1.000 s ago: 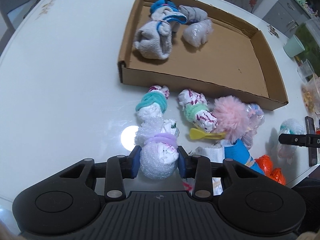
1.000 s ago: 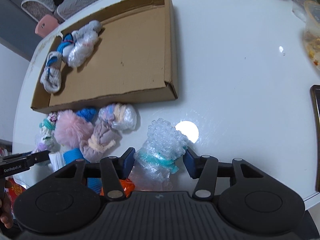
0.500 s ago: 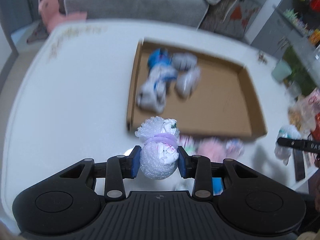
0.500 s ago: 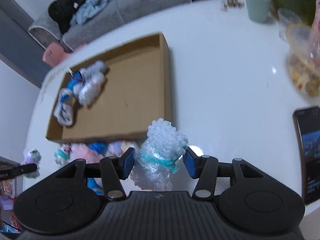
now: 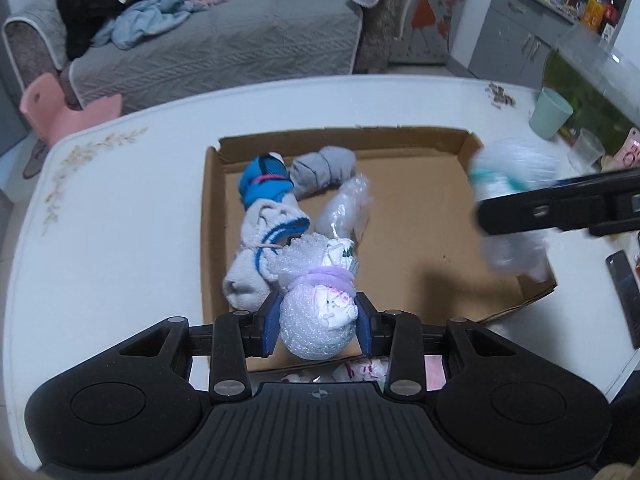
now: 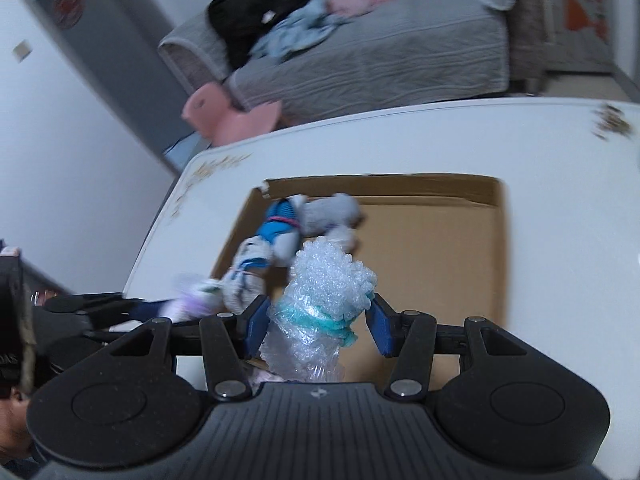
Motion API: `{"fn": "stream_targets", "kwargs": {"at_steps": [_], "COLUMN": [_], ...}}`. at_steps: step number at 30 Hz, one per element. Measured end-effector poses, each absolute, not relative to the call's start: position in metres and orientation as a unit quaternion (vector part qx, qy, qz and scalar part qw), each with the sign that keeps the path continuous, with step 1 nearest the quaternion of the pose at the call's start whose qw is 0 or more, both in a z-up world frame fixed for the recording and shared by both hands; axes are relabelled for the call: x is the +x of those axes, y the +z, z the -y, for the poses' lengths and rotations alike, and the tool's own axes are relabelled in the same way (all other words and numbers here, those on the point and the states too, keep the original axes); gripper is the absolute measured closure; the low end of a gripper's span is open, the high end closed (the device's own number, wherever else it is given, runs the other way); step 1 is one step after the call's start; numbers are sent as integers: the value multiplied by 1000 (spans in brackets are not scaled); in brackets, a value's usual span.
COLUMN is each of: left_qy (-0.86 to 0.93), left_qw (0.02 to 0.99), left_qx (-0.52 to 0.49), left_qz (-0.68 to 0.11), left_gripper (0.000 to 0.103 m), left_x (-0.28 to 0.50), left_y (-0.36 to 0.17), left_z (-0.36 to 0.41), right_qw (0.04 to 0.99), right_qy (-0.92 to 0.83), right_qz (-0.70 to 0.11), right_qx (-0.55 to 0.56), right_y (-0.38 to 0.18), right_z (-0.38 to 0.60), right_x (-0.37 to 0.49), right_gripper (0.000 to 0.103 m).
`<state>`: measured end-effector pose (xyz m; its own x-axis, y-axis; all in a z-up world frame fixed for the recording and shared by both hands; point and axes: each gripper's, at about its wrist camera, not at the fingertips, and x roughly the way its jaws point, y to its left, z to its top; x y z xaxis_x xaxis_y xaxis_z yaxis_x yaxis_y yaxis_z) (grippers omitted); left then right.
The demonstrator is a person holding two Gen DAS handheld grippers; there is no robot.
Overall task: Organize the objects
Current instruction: 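Place both bubble bundles in the box and open both grippers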
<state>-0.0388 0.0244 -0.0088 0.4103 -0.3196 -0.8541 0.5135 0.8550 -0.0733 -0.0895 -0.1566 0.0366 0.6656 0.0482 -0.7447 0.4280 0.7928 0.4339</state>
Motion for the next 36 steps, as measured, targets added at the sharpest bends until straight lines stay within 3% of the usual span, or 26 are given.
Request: {"fn": "stream_targets", "kwargs": {"at_steps": [13,29,36], "left_qy": [-227,-194,-189], "left_qw": [819,814,814], "left_qx": [148,155,153], "left_qz": [-505,-526,-527], "left_gripper": [58,57,48], "left_x": [-25,-16,-17], "left_y": [-51,-69,-70], "left_z": [-15,-15,-16], "right_qw": [835,824,821], "right_qy": [-79,-77,-82], "right_qz": [-456,-472,-471], "right_qx": [297,305,311], "right_y": [-19,-33,-35], "right_z": [149,133,133], "right_x": [-30,-4,-5], "right_gripper": [55,52,50]}}
